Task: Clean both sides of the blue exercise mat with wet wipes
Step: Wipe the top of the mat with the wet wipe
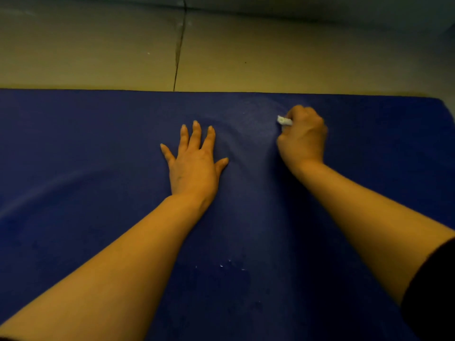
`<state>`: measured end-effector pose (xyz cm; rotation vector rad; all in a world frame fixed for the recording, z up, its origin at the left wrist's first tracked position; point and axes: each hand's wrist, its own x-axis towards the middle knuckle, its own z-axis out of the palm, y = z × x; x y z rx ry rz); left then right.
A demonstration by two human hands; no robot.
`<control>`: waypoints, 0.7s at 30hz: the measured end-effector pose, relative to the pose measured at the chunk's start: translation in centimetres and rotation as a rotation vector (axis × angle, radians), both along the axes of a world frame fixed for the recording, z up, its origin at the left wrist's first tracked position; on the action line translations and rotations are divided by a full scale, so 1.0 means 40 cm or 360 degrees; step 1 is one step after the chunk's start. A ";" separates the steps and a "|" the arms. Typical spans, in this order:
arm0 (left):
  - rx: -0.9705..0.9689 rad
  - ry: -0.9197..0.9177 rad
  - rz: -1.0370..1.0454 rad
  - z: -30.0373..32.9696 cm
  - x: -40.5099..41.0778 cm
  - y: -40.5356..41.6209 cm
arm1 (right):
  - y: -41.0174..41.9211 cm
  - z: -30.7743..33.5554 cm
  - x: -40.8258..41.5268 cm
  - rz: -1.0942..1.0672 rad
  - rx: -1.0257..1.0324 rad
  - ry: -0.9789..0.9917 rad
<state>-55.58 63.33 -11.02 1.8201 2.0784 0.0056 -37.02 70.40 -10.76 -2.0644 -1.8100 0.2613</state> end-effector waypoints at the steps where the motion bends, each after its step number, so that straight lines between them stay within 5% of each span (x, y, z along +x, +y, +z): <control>1: -0.0005 0.0007 0.0010 0.000 0.005 0.001 | -0.016 0.003 -0.033 0.0020 -0.0001 0.0026; 6: 0.0031 -0.0023 0.0003 -0.007 -0.005 -0.002 | -0.124 -0.011 -0.144 0.0725 -0.0030 0.0148; 14: -0.0042 -0.0028 -0.0005 0.011 0.005 -0.002 | -0.093 0.009 0.009 -0.0037 -0.0068 -0.0056; 19: -0.0136 -0.0158 -0.0098 0.042 -0.026 -0.014 | -0.231 0.000 -0.146 0.0538 -0.0140 0.0041; 21: -0.0165 -0.0208 -0.0172 0.052 -0.053 -0.044 | -0.213 0.006 -0.088 0.0466 -0.0102 -0.0041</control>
